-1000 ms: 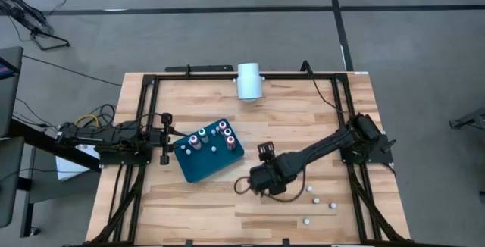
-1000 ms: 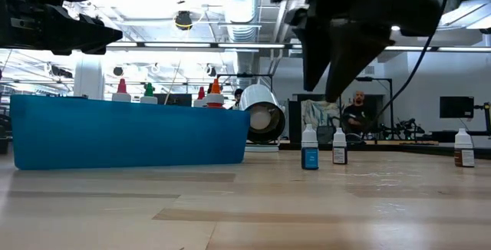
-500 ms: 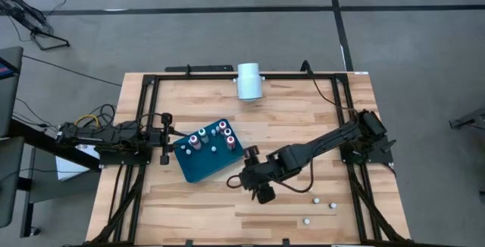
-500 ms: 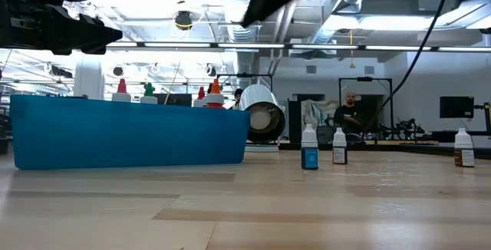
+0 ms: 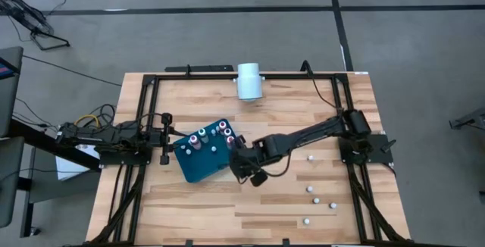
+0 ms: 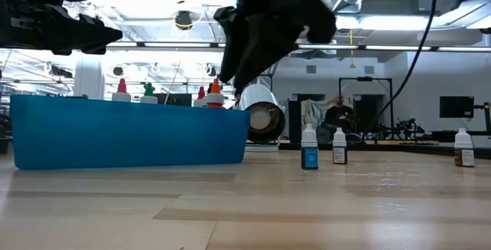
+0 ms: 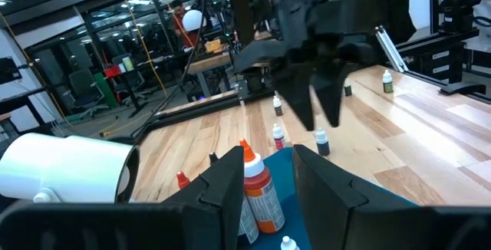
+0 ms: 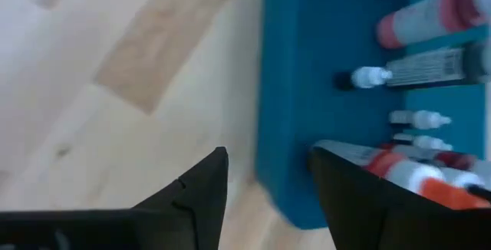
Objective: Pick & Place food coloring
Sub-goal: Move the blue bin to the center of the table
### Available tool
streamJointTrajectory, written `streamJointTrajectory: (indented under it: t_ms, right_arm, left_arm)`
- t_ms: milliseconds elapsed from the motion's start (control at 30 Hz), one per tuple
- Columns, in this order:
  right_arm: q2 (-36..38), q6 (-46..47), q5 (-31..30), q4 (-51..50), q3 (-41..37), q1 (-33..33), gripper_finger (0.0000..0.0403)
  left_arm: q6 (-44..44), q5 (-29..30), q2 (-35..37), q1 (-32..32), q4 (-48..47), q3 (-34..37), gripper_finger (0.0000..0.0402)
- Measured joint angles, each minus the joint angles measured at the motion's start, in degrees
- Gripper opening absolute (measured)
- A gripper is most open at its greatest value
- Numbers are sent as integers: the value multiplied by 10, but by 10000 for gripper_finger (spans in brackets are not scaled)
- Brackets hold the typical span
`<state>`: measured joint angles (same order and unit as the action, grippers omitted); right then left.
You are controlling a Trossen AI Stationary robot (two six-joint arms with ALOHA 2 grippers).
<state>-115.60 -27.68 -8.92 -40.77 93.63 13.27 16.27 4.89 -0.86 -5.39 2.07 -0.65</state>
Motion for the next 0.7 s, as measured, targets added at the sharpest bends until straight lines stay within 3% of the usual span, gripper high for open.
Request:
streamJointTrajectory:
  t_ms: [467, 700]
  right_arm:
    - [-44, -28, 19, -10, -1, -29, 158]
    - [-48, -28, 21, -12, -1, -36, 121]
  left_arm:
    - [0, 0, 0, 0, 0, 0, 105]
    - [0, 0, 0, 0, 0, 0, 105]
